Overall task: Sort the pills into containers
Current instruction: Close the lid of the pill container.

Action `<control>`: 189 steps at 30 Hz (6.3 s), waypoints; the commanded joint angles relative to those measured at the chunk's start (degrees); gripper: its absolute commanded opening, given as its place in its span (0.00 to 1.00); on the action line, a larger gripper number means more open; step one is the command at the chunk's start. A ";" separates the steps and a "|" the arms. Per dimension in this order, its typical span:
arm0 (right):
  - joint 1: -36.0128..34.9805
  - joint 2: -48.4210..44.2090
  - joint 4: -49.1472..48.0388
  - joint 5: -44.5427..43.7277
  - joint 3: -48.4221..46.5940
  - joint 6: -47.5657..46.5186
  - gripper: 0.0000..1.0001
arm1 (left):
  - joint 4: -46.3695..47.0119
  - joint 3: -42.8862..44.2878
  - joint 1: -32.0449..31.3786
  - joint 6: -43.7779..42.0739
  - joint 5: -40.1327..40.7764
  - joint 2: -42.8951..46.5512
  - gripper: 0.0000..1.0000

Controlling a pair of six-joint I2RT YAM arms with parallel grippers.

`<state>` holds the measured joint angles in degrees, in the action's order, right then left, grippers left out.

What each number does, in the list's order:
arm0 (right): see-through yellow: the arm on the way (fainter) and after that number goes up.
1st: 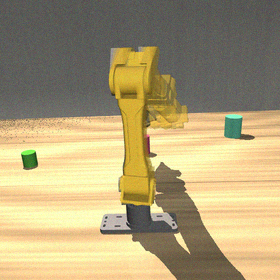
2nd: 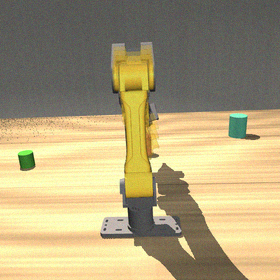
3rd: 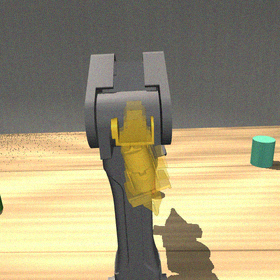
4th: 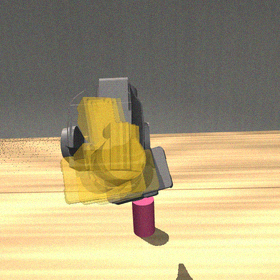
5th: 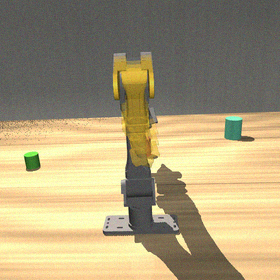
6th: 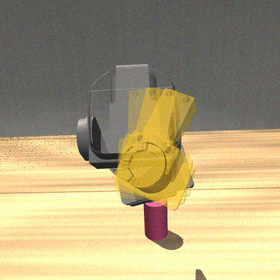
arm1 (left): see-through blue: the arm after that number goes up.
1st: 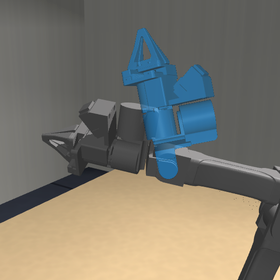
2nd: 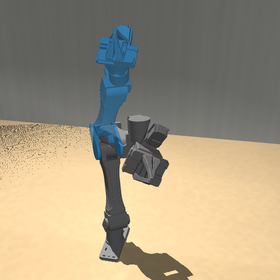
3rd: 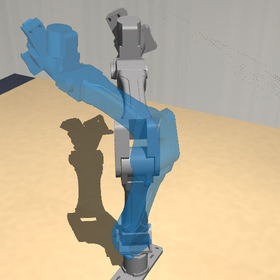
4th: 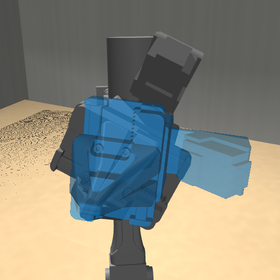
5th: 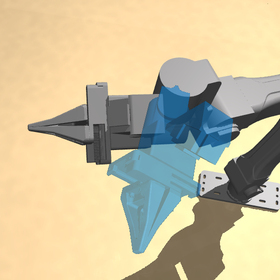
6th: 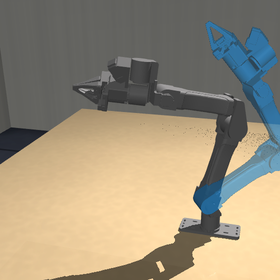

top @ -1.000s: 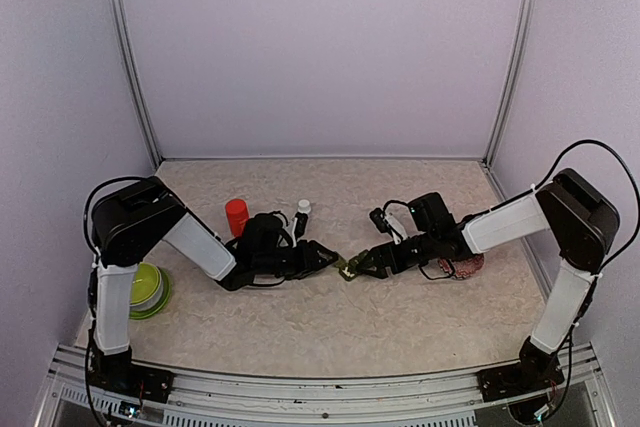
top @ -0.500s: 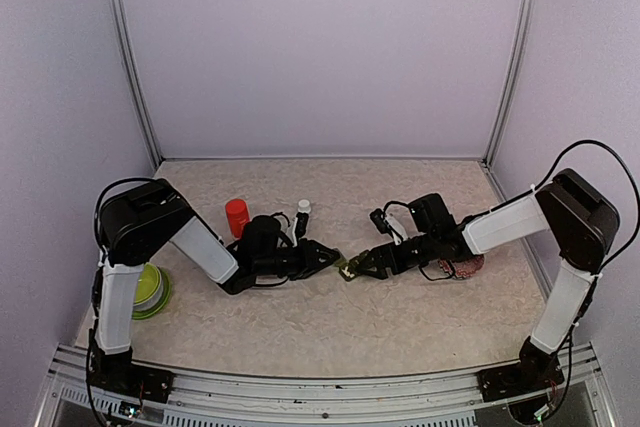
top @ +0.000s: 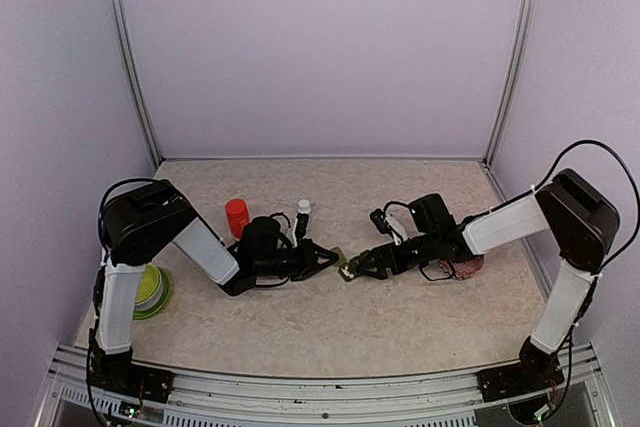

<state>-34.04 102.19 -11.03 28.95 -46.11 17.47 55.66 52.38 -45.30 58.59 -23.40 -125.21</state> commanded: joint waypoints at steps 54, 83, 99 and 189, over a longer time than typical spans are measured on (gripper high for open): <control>2.38 0.82 -4.93 16.40 1.63 -4.97 0.91 | 11.57 -5.59 1.44 4.94 -12.83 3.80 0.03; 3.54 4.61 -13.06 32.79 2.25 0.86 0.77 | 11.68 -5.11 0.30 6.24 -15.49 4.94 0.03; 3.54 6.25 -16.46 36.05 2.43 3.81 0.56 | 11.23 -4.50 0.30 6.18 -15.45 4.45 0.03; 5.98 8.89 -22.83 35.56 4.05 11.74 0.18 | 13.95 -5.79 -8.13 -0.72 -16.60 6.55 0.99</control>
<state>-28.95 111.00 -29.45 62.70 -43.22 26.30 67.53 47.05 -52.73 57.56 -40.49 -117.05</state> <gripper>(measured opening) 0.252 0.988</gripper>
